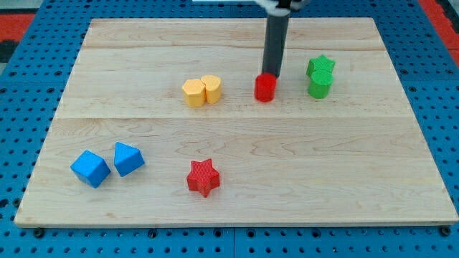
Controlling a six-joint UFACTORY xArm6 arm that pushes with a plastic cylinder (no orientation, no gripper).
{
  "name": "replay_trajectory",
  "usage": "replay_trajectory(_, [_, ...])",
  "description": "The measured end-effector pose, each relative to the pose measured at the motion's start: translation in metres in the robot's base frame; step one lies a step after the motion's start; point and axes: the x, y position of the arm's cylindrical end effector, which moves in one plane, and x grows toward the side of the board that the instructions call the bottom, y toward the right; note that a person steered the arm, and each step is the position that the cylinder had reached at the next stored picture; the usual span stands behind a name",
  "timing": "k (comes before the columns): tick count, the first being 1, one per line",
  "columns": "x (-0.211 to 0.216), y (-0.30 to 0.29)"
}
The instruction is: Push the red circle into the red star
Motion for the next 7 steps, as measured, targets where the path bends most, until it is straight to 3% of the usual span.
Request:
replay_trajectory(1, [0.092, -0.039])
replay_trajectory(3, [0.113, 0.013])
replay_trajectory(4, [0.147, -0.008])
replay_trajectory(5, [0.135, -0.033])
replay_trajectory(7, [-0.003, 0.025])
